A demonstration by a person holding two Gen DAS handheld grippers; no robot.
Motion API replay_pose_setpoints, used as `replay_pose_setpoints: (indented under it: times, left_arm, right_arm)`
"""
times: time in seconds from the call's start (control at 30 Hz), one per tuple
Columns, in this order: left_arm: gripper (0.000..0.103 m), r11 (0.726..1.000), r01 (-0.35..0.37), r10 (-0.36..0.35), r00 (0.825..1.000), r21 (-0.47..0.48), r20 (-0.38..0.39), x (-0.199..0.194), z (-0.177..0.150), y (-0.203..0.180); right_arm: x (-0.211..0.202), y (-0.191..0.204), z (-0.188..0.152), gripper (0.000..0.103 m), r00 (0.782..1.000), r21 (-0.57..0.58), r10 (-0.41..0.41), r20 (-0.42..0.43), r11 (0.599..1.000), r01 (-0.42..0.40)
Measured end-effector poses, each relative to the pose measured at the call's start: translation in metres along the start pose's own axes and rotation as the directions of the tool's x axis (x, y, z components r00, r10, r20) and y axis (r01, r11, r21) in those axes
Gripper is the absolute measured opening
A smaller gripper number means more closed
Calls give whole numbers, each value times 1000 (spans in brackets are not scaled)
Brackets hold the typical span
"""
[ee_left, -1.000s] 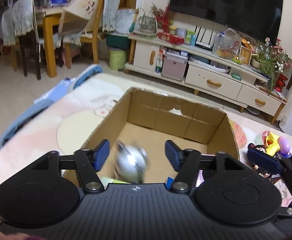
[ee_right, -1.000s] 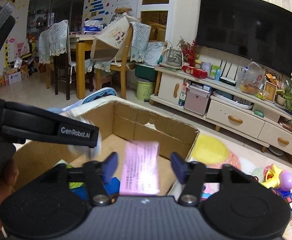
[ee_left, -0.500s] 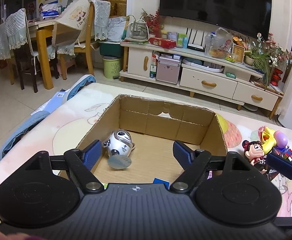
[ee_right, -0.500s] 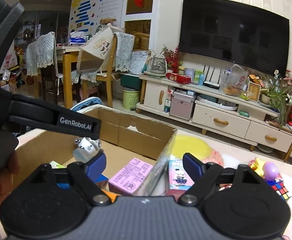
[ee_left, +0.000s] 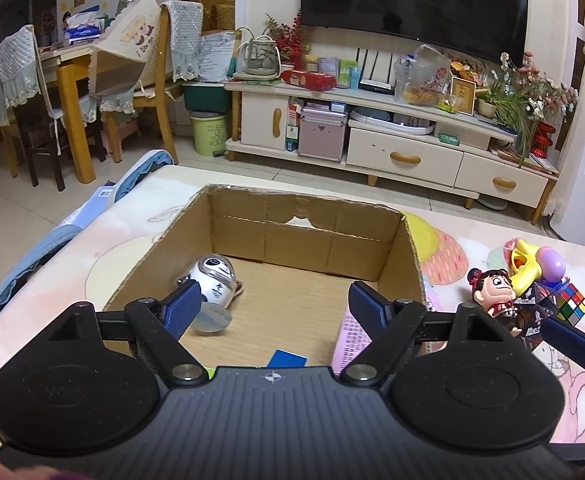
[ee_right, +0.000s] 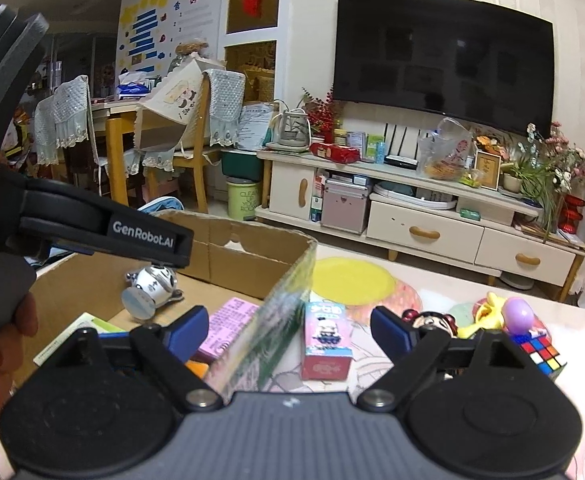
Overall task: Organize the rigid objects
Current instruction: 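Withdraw both open tools from the cardboard box toward the pile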
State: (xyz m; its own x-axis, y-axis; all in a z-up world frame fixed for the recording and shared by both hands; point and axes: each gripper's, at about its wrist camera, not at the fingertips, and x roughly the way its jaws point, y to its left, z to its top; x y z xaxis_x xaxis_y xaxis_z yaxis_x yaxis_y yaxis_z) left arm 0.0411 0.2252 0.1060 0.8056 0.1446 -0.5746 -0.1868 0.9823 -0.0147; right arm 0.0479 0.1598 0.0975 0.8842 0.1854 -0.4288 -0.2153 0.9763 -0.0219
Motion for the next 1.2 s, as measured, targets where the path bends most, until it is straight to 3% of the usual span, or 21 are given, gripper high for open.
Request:
replay_pose_setpoints:
  times: [1.2]
  left_arm:
    - [103,989,78,-80,997,128,9,8,-3,-2]
  right_arm:
    - [-20,-66,-43,89,996,87,-87,-15,992,88]
